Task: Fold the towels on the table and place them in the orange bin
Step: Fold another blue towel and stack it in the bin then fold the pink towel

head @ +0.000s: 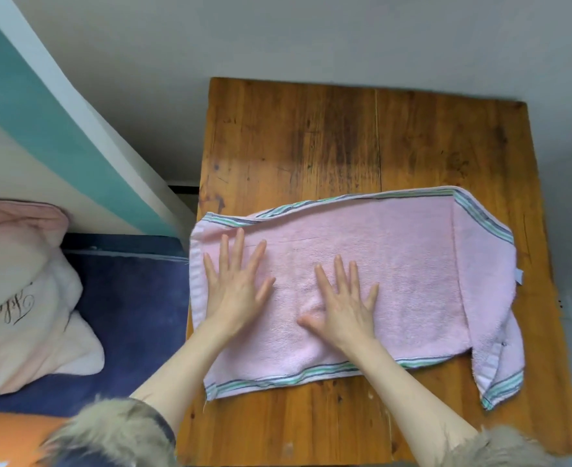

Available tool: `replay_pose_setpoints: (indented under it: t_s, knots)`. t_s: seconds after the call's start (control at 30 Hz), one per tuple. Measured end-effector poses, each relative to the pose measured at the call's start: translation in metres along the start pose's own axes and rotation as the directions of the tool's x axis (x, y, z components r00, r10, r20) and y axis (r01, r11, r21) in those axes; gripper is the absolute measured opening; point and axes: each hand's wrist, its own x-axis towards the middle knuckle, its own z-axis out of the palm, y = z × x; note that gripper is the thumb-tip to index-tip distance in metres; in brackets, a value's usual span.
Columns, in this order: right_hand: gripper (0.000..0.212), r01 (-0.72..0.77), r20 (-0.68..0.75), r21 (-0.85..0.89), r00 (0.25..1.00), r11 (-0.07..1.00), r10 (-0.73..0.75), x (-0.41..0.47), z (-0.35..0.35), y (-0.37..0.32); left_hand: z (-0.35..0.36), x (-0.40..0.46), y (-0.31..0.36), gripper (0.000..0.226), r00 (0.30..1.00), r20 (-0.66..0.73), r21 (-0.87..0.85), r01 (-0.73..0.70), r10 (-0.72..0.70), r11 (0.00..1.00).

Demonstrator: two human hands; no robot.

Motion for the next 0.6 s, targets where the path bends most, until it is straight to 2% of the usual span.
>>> replay_pose_setpoints:
  t_s: [0.07, 0.2, 0.3, 0.5, 0.6]
  knots:
    - [0.105, -0.006, 0.007, -0.008, 1.0, 1.0, 0.006, 0.001, 0.003, -0.001, 0.007, 0.012, -0.004, 0.072, 0.997, 0.07, 0.064, 0.019, -0.024, 0.998]
    - [0.108, -0.01, 0.009, -0.015, 1.0, 1.0, 0.01, 0.002, 0.003, -0.002, -0.004, 0.045, -0.018, 0.075, 1.0, 0.029, 0.12, 0.007, -0.011, 0.993]
    - [0.109, -0.017, 0.016, -0.01, 1.0, 1.0, 0.017, 0.004, 0.002, -0.003, -0.01, 0.063, -0.025, 0.08, 0.999, 0.05, 0.143, -0.025, 0.018, 0.989]
    - [0.11, -0.041, 0.017, -0.021, 0.999, 0.999, 0.041, 0.002, 0.002, -0.008, -0.022, 0.082, -0.018, 0.088, 0.991, 0.131, 0.081, 0.015, -0.025, 0.997]
    - [0.108, -0.044, 0.015, -0.017, 0.999, 0.999, 0.044, 0.004, -0.001, -0.008, -0.022, 0.066, -0.014, 0.078, 0.998, 0.054, 0.046, -0.028, 0.026, 0.999]
